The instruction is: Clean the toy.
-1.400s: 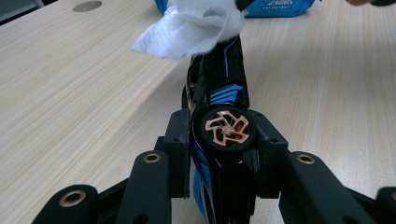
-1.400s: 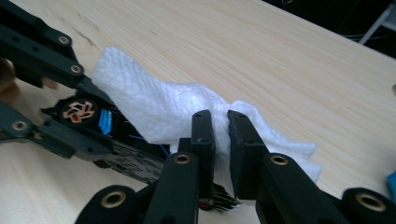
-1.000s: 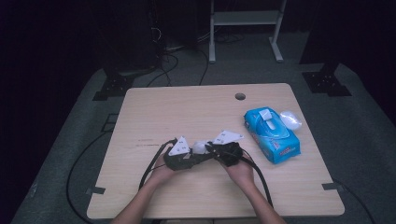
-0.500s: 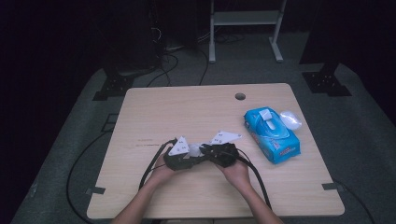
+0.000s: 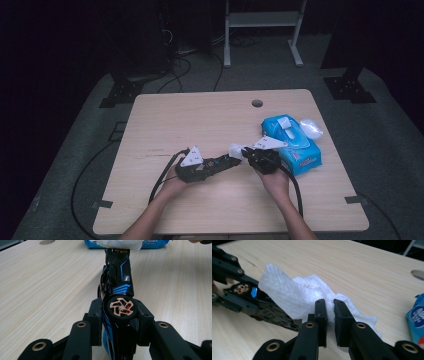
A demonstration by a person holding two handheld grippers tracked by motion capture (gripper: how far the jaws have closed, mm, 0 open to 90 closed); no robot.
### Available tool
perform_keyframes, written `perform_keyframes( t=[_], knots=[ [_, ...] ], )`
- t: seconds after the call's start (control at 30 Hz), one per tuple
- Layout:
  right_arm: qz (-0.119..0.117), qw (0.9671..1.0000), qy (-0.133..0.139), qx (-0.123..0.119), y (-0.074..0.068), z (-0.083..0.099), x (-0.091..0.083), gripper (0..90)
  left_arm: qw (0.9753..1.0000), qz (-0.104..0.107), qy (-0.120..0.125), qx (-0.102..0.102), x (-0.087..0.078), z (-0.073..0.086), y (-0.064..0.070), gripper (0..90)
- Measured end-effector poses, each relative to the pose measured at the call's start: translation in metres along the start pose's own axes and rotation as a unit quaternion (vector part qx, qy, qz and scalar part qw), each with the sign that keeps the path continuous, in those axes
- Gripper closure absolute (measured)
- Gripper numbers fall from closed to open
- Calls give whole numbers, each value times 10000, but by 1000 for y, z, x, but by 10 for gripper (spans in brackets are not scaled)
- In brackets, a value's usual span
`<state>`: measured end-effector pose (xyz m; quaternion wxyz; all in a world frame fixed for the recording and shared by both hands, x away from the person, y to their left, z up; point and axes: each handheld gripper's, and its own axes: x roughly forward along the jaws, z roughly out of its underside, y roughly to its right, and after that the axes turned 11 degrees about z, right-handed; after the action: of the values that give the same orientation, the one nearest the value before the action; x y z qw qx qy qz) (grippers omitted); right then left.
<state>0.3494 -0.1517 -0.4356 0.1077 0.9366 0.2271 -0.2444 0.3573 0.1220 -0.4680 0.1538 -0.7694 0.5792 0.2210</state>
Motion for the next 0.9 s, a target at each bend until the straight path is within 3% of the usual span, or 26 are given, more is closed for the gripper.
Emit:
perform_keyframes(
  t=[0.13, 0.23, 0.27, 0.33, 0.43, 0.63, 0.73, 0.87, 0.9],
  knots=[
    [-241, 9995, 128, 162, -4, 1, 0, 813, 9999, -2, -122, -23, -3, -2, 0, 648],
    [-441, 9987, 240, 117, -18, -5, 1, 813, 9998, -2, -192, -39, -7, -1, 0, 649],
    [-488, 9984, 266, 56, -22, -7, 2, 813, 9998, -8, -209, -37, -9, 0, 0, 649],
    [-514, 9977, 312, -300, -38, -13, 5, 813, 9998, -22, -216, -54, -11, 1, 0, 649],
    [-558, 9966, 299, -533, -49, -15, 10, 812, 9996, -27, -261, -52, -18, 4, 1, 649],
    [-354, 9987, 227, -279, -27, -10, 11, 813, 9996, -13, -273, -86, -23, 7, 1, 653],
    [-201, 9988, 103, -429, -22, -7, 6, 813, 9995, -2, -294, -115, -25, 8, 1, 653],
    [-274, 9993, 119, -204, -10, -2, -4, 812, 9990, -8, -384, -210, -26, 7, 0, 641],
    [-301, 9993, 135, -174, -7, -1, -5, 812, 9987, 6, -439, -252, -26, 6, -1, 599]
  ],
)
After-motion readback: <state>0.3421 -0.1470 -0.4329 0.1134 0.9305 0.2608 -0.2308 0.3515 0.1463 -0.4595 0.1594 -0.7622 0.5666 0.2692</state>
